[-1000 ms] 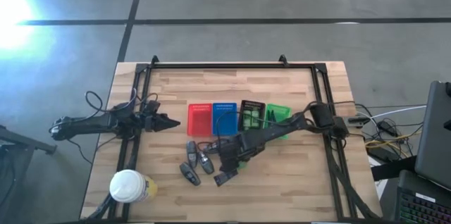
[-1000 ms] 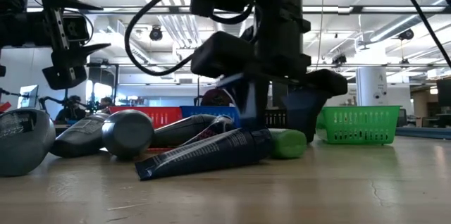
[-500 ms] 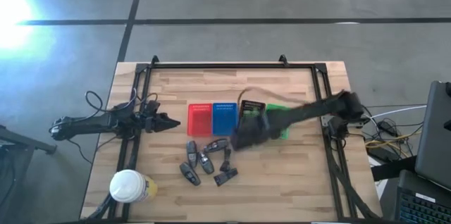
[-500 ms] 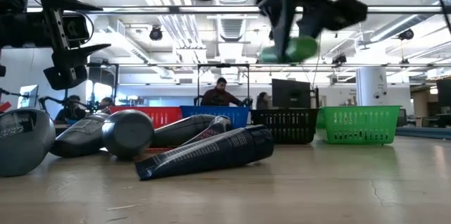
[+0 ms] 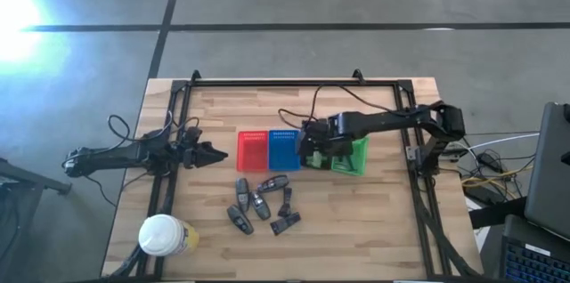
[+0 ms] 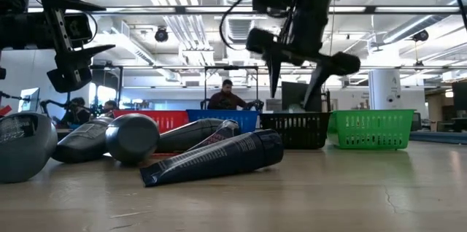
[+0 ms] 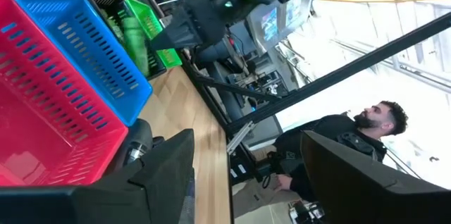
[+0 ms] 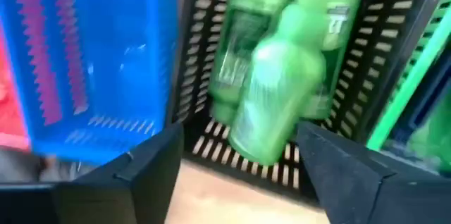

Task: Pick & Place Travel size toiletries
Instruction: Put the deodorant into the red bin

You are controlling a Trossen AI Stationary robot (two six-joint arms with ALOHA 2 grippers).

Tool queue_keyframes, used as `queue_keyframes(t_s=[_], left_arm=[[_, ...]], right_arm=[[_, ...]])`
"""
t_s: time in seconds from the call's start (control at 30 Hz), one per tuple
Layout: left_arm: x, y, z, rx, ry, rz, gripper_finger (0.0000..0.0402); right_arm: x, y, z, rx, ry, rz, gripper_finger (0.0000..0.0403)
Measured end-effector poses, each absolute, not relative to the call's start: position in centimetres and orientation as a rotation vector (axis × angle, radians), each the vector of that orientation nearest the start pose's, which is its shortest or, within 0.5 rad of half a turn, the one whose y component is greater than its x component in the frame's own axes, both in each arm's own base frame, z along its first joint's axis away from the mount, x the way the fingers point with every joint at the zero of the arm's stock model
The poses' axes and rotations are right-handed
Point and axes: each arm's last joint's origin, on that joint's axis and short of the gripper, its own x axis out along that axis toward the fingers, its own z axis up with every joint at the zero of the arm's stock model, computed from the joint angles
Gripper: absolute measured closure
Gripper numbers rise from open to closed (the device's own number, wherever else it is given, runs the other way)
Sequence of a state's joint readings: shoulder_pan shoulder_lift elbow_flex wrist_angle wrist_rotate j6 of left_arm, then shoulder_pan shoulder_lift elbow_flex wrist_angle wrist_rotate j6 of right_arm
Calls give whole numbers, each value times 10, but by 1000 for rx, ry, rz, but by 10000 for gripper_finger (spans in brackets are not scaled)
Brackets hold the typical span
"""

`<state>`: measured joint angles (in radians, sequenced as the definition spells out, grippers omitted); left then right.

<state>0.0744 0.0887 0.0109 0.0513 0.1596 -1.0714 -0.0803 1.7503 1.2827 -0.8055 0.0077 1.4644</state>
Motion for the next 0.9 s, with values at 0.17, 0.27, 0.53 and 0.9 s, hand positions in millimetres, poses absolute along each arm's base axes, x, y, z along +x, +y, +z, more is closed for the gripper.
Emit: queue_keyframes(t_s=[0.17,0.27,0.53,0.9], left_arm=[[103,3,164,-1079,82,-63,135],[103,2,167,-1091,134,-47,136],[113,5,193,-1129,405,222,136],[176,-30,219,-1099,1008,491,136]], right_arm=[[327,-16,241,1091,1005,-935,99],[312,-10,252,962,1111,-928,89],[281,13,260,829,1254,-905,68],[252,37,275,680,1253,-967,48]])
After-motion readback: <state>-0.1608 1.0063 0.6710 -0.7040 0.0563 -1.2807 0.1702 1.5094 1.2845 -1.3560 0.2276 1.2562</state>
